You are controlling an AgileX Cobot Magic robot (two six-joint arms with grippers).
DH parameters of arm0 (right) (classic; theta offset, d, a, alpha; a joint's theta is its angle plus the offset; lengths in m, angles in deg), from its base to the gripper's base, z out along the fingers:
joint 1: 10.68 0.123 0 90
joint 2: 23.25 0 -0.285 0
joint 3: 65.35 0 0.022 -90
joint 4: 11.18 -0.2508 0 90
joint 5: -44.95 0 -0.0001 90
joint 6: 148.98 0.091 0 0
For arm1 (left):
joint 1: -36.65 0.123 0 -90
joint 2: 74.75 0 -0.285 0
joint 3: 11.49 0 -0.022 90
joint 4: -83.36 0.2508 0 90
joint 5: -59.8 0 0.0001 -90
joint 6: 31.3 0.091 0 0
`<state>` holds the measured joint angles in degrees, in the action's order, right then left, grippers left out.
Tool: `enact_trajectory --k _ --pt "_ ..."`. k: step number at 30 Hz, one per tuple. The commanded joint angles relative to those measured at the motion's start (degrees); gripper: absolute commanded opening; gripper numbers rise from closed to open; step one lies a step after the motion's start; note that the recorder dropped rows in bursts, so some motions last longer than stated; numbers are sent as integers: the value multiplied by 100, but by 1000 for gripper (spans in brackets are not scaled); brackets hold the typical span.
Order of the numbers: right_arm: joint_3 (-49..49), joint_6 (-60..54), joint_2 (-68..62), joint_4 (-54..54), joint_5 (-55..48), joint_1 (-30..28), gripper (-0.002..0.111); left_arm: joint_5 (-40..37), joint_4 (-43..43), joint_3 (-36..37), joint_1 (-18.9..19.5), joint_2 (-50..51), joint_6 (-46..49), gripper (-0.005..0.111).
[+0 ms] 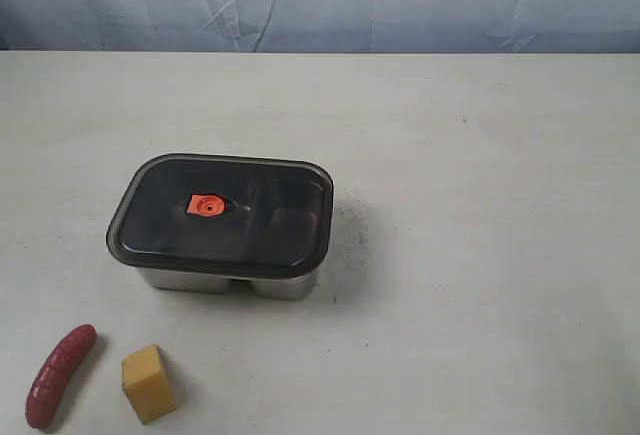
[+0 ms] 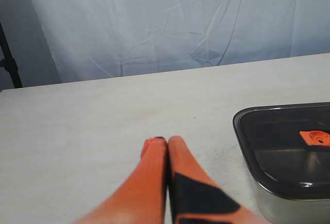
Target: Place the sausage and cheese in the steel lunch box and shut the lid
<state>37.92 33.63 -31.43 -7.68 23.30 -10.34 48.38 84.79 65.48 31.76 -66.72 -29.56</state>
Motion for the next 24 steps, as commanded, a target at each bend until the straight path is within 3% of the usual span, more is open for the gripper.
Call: enact_trajectory --k 1,2,6,8,16,24 --pt "-49 -3 39 116 206 -34 -1 40 24 25 -40 -24 0 0" --pt "-49 110 39 -293 625 -37 -1 40 24 25 -40 -24 0 0" --pt "-49 452 39 -3807 2555 -37 -1 40 24 25 -40 -24 0 0" --pt "-49 919 39 -5500 2591 -27 -1 40 24 25 -40 -24 0 0" --pt "830 590 -199 -5655 549 -27 -1 40 24 25 -40 -24 0 0" --pt "2841 -1769 -2941 -6196 -1215 -27 -1 40 24 25 -40 -24 0 0"
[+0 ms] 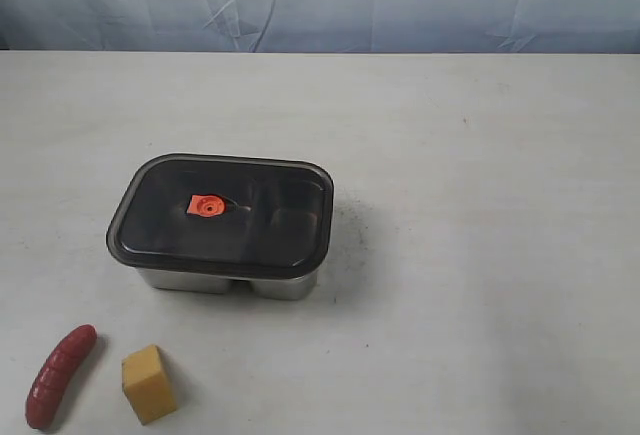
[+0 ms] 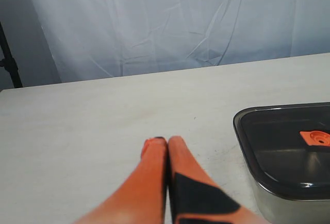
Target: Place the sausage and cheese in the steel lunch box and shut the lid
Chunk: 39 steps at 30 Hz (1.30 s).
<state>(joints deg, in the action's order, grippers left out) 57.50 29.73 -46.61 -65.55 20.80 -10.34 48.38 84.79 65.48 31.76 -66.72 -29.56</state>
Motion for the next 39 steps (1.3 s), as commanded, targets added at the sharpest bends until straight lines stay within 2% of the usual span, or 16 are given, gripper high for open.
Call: enact_trajectory --k 1,5,11,13,14,18,20,27,31,39 --pt "1075 -1721 -1800 -568 -1276 -27 -1 40 24 25 -40 -24 0 0" --pt "1641 -3190 -3557 -1562 -2552 -27 -1 40 24 25 -40 -24 0 0" --pt "1739 -5535 -5694 -3030 -3786 -27 -1 40 24 25 -40 -24 0 0" --pt "1739 -6004 -6146 -3280 -4257 -16 5 40 24 25 -40 -24 0 0" --pt "1739 -6287 -6444 -3375 -4577 17 12 40 24 25 -40 -24 0 0" --pt "1739 -6487 -7136 -3427 -4582 466 36 40 24 25 -40 -24 0 0" --pt "1739 -6496 -7389 -3440 -4181 829 40 40 24 25 -40 -24 0 0" --pt "1739 -6712 -7949 -4126 -2883 1826 41 40 24 25 -40 -24 0 0" --pt "1739 -6907 -8206 -4558 -2866 2125 41 40 24 25 -40 -24 0 0" --pt "1828 -7066 -8758 -4558 -2903 2368 41 40 24 25 -40 -24 0 0"
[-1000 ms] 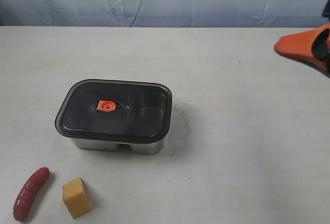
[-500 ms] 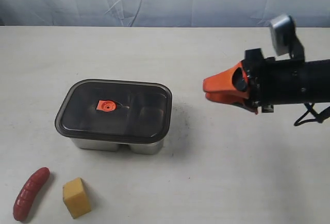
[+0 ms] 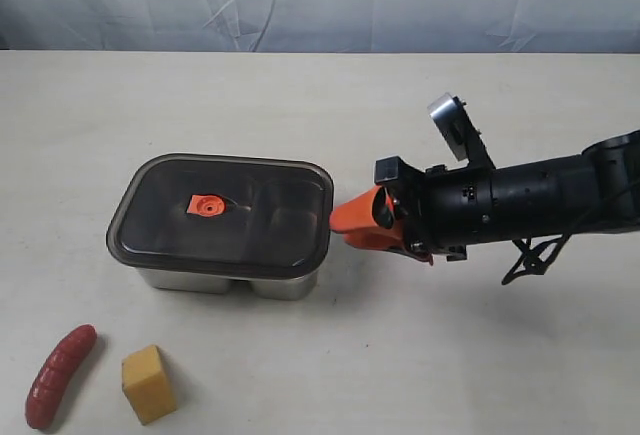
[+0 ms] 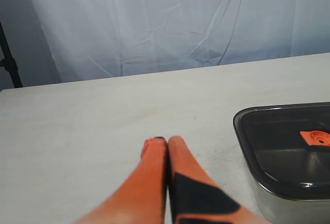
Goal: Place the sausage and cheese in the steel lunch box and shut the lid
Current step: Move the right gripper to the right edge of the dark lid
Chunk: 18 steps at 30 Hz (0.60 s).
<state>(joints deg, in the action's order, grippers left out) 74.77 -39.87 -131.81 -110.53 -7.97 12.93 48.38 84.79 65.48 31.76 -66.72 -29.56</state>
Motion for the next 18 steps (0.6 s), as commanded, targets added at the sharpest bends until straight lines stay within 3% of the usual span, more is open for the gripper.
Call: enact_trajectory --k 1,18 --pt "122 -106 -303 -59 -32 41 41 40 24 25 -40 -24 0 0" --pt "174 -106 -490 -59 146 51 41 40 24 25 -40 -24 0 0"
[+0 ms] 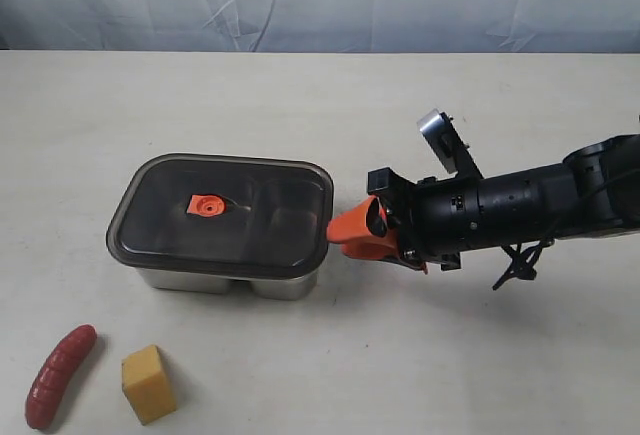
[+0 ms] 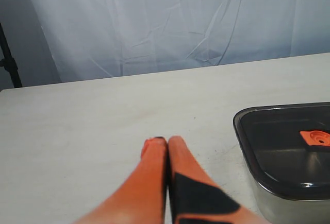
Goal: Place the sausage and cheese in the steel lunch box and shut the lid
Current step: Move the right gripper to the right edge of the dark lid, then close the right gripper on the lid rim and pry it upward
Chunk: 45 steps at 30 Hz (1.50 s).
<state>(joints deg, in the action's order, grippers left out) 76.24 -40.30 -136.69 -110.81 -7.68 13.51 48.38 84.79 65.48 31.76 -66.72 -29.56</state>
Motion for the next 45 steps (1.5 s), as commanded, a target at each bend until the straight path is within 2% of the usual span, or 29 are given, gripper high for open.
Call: enact_trajectory --k 1,14,22,34,45 --pt "28 -63 -1 -32 160 -7 41 40 24 25 -40 -24 0 0" --pt "145 -63 -1 -32 312 -7 41 40 24 25 -40 -24 0 0" --pt "383 -52 -1 -32 502 377 41 40 24 25 -40 -24 0 0" --pt "383 36 -1 -32 768 391 41 40 24 25 -40 -24 0 0" --pt "383 78 -280 -32 486 391 40 40 24 25 -40 -24 0 0"
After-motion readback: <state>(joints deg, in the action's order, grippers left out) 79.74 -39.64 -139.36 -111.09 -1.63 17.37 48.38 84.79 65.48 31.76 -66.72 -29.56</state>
